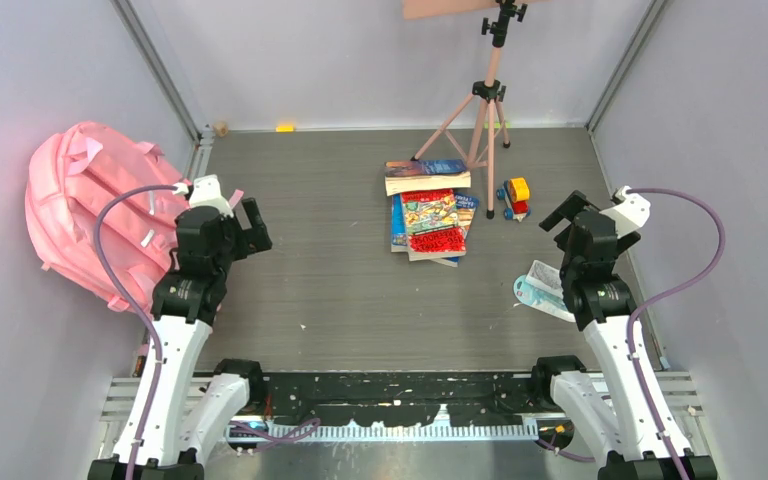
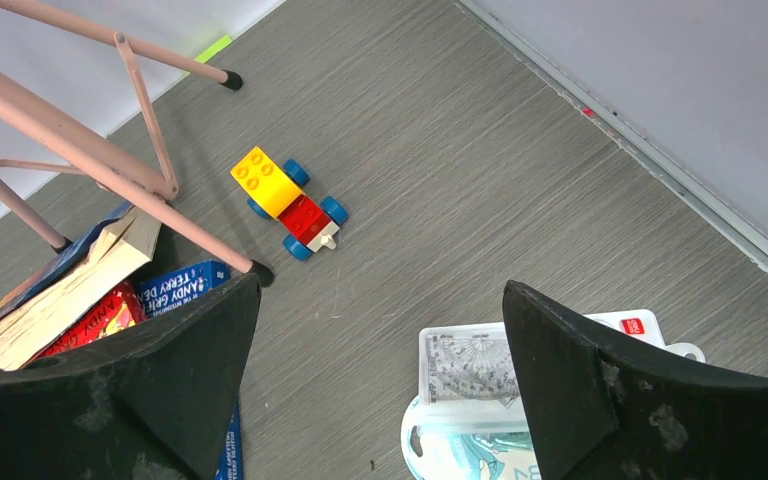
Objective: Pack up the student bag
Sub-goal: Adjust the student bag at the center of the board.
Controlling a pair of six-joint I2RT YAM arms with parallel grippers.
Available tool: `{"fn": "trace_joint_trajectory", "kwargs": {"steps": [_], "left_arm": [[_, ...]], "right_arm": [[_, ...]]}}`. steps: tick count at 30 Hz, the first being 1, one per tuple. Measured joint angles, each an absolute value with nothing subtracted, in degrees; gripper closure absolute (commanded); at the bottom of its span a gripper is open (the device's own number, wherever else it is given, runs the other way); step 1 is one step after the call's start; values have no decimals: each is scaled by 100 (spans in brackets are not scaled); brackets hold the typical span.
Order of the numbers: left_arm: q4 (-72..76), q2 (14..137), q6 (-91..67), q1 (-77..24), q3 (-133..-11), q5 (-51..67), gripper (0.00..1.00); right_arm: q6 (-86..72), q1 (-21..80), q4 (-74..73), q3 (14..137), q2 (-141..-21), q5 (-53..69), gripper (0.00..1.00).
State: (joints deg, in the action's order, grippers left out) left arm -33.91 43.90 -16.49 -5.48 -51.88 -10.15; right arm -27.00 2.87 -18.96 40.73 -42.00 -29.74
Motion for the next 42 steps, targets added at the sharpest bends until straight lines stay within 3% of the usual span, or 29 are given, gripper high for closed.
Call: {"fn": "trace_joint_trajectory", "kwargs": {"steps": [16,31,42], "left_arm": [[-3570,4338,-1201,-550,-5284,-2191,2],[-3682,3798,132,-510,-5876,-4517,2],[-3225,4390,360,805,-6530,-4379,2]], "right_arm": [[-2716,287,-1894,4073,-4185,-3089,2],[-2716,287,-1892,4071,-4224,-3146,2],[-2716,287,-1892,4058,-4401,-3148,2]]}}
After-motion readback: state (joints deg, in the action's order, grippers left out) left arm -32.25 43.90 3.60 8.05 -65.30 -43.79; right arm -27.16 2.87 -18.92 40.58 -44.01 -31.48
